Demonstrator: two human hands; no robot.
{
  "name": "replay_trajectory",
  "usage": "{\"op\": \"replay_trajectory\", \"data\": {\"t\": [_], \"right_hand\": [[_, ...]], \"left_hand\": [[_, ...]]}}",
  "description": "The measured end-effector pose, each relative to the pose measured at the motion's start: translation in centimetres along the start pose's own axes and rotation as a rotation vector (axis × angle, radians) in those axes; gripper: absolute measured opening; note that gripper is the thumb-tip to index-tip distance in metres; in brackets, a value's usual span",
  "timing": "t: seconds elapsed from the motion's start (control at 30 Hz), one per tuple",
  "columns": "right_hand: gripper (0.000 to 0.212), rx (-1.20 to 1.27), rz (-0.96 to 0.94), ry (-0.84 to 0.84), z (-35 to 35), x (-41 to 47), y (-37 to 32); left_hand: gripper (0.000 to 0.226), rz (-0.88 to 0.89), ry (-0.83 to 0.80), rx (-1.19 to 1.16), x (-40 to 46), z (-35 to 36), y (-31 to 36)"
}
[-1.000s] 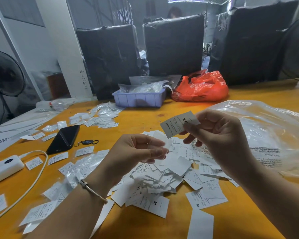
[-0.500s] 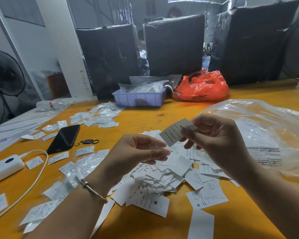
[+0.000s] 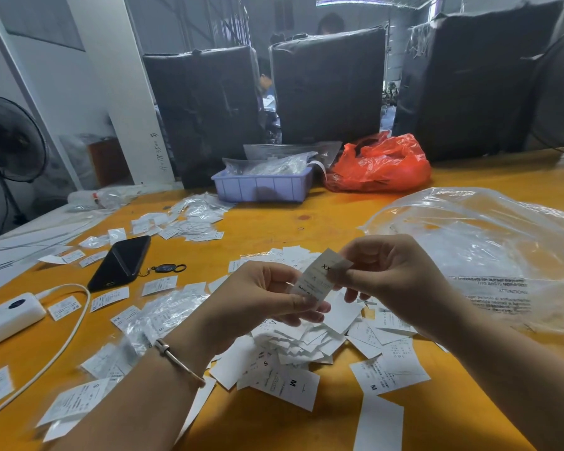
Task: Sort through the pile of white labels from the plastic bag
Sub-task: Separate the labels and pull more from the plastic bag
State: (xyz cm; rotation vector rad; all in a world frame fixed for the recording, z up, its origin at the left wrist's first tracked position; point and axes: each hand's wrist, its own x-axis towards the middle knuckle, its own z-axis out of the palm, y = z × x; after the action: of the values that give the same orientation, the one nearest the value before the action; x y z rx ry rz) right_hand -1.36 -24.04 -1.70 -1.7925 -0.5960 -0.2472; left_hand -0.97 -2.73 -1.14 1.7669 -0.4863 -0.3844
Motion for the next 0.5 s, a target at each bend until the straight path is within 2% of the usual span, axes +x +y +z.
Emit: {"op": "replay_trajectory", "data": {"t": [0.13, 0.23, 0.5], "right_hand": [[0.016, 0.053, -0.019, 0.135, -0.22, 0.08, -0.14], [0.016, 0.034, -0.068, 0.242, -0.29, -0.01, -0.27], [0.017, -0.095, -0.099, 0.265, 0.10, -0.40, -0.28]], "left_hand": [[0.035, 0.014, 0.021, -0.031, 0.01, -0.04, -0.05], [0.036, 0.025, 0.032, -0.072, 0.00, -0.11, -0.02], [0.032, 0.022, 0.017, -0.093, 0.02, -0.01, 0.00]]}}
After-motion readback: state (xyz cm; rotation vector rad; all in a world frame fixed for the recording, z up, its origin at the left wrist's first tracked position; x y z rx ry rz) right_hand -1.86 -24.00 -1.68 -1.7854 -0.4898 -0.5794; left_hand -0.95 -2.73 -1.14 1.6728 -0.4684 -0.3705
